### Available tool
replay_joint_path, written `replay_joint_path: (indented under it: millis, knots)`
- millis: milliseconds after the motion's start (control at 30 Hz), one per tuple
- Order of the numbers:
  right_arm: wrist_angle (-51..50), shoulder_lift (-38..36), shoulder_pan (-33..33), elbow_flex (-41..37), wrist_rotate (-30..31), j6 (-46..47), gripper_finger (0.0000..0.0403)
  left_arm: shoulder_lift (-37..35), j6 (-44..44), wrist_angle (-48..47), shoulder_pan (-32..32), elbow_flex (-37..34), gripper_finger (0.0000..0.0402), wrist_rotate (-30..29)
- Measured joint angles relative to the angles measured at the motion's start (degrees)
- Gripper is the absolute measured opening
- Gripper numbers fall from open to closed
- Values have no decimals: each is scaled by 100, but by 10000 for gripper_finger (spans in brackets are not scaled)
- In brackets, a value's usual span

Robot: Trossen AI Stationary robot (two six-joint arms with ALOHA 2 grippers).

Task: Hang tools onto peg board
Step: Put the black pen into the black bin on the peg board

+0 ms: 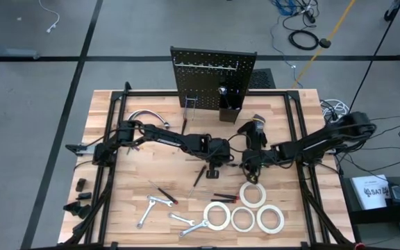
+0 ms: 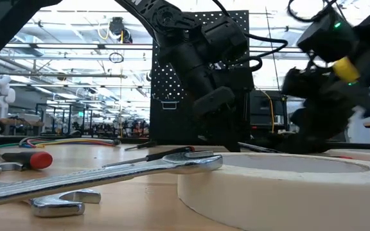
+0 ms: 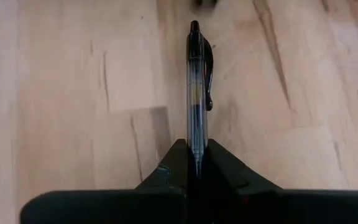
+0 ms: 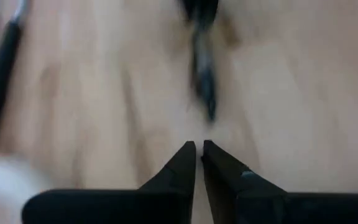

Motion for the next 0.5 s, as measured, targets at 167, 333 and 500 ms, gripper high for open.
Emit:
replay_joint_path:
  millis: [167, 333, 500]
  knots:
    - [-924, -1300, 18, 14, 49, 50, 44, -208, -23, -119, 0, -20, 22, -49]
    - [-1654, -2677, 256, 7, 799, 89, 46, -683, -137, 249, 4, -80, 22, -55]
    - [-967, -3974, 754, -400, 1690, -71, 47, -1207, -310, 1210, 26, -499, 22, -29]
